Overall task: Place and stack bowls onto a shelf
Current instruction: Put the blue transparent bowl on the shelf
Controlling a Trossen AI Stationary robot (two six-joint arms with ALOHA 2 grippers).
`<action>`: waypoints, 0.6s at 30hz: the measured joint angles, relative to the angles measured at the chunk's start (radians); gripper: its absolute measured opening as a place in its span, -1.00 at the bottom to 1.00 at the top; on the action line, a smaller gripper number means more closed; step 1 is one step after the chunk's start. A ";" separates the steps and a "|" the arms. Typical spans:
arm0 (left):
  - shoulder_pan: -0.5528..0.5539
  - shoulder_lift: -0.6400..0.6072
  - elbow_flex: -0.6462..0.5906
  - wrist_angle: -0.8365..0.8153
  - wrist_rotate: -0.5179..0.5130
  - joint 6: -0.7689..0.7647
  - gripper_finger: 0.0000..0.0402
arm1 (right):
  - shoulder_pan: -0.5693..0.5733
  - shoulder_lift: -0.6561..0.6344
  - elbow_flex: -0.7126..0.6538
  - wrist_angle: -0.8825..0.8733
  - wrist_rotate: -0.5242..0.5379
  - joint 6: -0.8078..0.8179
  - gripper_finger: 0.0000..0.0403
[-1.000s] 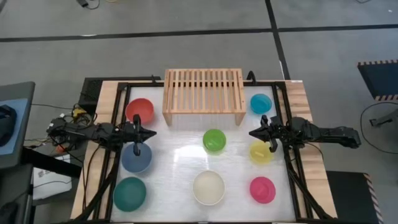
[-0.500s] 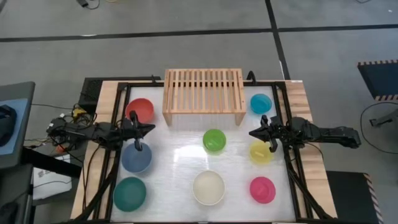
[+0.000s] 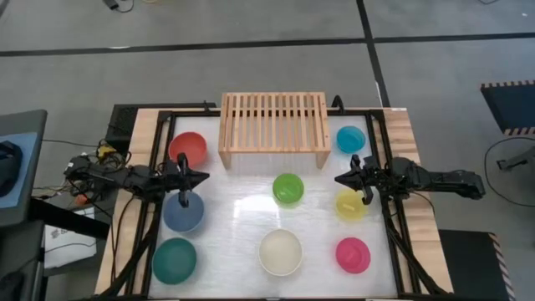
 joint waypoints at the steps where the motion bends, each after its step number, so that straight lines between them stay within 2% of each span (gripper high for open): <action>1: -0.003 0.000 0.000 -0.001 -0.016 0.012 -1.00 | -0.001 0.000 0.000 0.001 0.012 -0.014 -0.83; 5: -0.005 0.000 0.000 -0.013 -0.033 0.043 -1.00 | -0.001 0.000 0.000 -0.002 0.097 -0.078 -0.83; 9: -0.004 0.000 0.000 -0.009 -0.029 0.058 -0.96 | -0.001 0.001 0.000 0.002 0.243 -0.025 -0.83; 14: -0.004 0.000 0.000 0.011 -0.051 0.053 -0.77 | -0.001 0.001 0.000 0.018 0.344 -0.009 -0.83; 16: -0.004 0.000 0.000 0.033 -0.083 0.044 -0.68 | -0.008 0.001 0.001 0.043 0.443 -0.050 -0.83; 18: -0.004 0.000 0.000 0.064 -0.110 0.053 -0.61 | -0.024 0.001 0.016 0.027 0.546 -0.020 -0.83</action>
